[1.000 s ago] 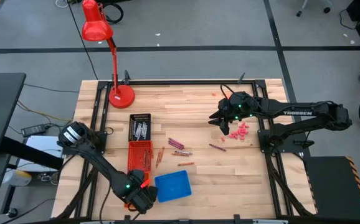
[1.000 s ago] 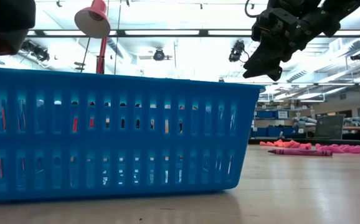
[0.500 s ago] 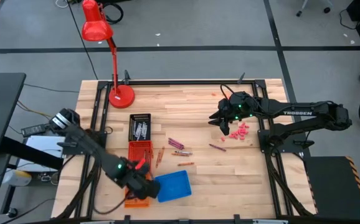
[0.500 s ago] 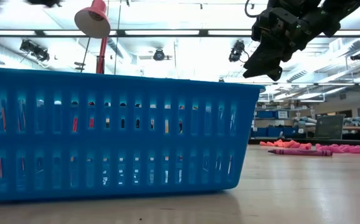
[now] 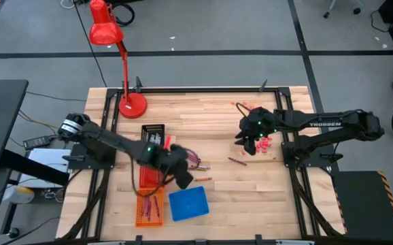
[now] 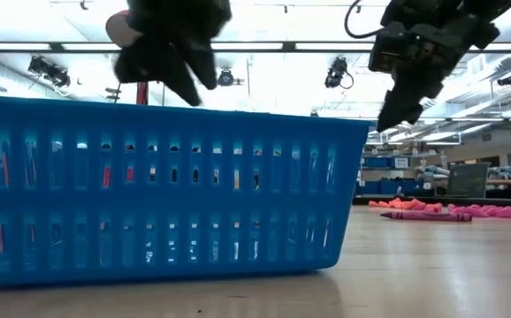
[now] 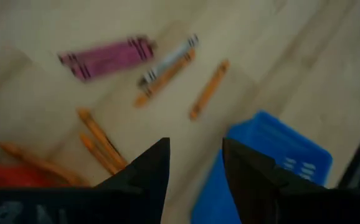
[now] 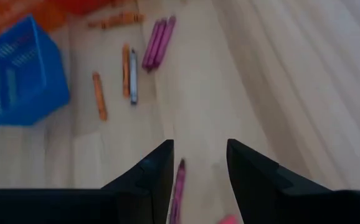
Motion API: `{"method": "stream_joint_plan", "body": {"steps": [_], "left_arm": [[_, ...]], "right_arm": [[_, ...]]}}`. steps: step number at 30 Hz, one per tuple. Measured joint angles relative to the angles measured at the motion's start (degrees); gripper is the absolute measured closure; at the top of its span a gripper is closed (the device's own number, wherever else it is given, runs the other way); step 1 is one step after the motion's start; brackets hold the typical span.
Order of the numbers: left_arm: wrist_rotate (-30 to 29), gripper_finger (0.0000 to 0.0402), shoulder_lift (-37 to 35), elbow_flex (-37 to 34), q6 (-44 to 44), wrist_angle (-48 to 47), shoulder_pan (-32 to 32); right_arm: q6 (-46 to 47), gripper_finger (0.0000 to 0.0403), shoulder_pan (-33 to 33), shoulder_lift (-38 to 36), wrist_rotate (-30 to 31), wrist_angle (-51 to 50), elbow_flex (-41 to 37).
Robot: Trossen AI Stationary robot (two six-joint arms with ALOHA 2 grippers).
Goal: Sort crayons
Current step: Put the red crayon into the orange bin
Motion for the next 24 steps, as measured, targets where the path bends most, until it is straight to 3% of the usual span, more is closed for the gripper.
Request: {"method": "stream_joint_plan", "body": {"steps": [8, 18, 24], "left_arm": [[0.03, 0.0242, 0.01, 0.00, 7.29, 2.04, 8.46], [0.06, 0.0242, 0.06, 0.00, 9.39, 8.09, 14.78], [0.26, 0.0242, 0.08, 0.00, 22.36, 16.63, 14.74]], "right_arm": [[0.10, 0.0251, 7.23, 0.00, 4.61, -4.95, -0.09], [7.01, 0.0251, 15.14, -0.04, 8.01, -0.90, -7.90], [11.40, 0.0251, 18.53, -0.02, 11.05, -0.33, -9.16]]}}
